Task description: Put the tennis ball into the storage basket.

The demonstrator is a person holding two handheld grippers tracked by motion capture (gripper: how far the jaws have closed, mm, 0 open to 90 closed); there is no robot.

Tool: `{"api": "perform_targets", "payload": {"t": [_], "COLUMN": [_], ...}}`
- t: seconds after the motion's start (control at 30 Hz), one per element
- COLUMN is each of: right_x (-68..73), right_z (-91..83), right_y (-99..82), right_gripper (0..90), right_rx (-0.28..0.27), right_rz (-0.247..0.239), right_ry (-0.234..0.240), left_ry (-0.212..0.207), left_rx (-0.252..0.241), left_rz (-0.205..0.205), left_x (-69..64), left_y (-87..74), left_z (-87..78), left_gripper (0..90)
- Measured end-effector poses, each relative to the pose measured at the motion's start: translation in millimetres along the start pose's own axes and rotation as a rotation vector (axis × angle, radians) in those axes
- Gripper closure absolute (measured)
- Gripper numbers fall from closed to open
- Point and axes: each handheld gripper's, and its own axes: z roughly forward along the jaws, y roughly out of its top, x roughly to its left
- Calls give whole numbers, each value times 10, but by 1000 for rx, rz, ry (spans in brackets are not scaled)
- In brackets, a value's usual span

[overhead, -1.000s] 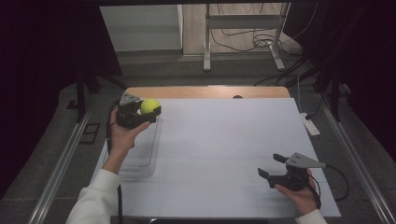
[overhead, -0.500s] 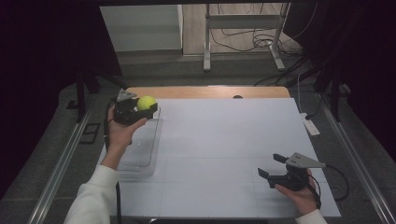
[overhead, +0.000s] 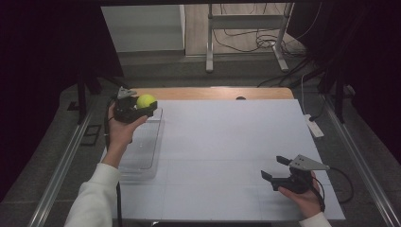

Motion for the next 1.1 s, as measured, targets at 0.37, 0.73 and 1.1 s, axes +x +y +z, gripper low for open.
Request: {"api": "perform_targets", "payload": {"t": [0.37, 0.73, 1.1], "right_x": [3, -10, -1], "right_z": [2, 0, -3], "right_y": [-3, -6, -9], "right_gripper": [128, 128, 128], "right_rx": [2, -1, 3], "right_rz": [2, 8, 4], "right_ry": [-5, -4, -7], "left_ry": [30, 78, 111], "left_rx": [9, 41, 54], "left_rz": [-29, -49, -69], "left_x": [140, 285, 407], "left_y": [23, -8, -30], "left_z": [13, 122, 163], "left_gripper": [271, 271, 270]}}
